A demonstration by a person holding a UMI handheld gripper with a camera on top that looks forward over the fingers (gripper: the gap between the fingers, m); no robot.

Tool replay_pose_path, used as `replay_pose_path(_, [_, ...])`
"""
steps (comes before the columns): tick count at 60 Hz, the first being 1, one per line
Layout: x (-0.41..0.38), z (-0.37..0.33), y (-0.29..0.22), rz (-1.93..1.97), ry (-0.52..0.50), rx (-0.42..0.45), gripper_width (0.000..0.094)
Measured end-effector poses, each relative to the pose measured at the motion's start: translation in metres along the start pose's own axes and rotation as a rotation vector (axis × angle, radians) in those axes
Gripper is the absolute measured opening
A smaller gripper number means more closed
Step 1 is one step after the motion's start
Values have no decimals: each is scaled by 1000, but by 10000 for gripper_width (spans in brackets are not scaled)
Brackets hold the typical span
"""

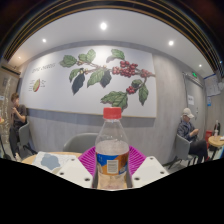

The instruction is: Pour water

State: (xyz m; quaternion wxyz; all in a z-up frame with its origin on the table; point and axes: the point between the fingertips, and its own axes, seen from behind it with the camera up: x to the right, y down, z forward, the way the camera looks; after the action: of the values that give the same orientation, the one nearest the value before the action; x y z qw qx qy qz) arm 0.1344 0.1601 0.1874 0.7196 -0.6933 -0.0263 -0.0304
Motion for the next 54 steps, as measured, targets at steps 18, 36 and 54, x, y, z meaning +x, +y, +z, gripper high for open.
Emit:
replay_pose_path(18, [23,10,37,54,-12,-31,385])
replay_pose_path(36, [18,-3,42,83,-43,-157,855])
replay_pose_path(54, [-12,-140,18,38,-69,-208,849])
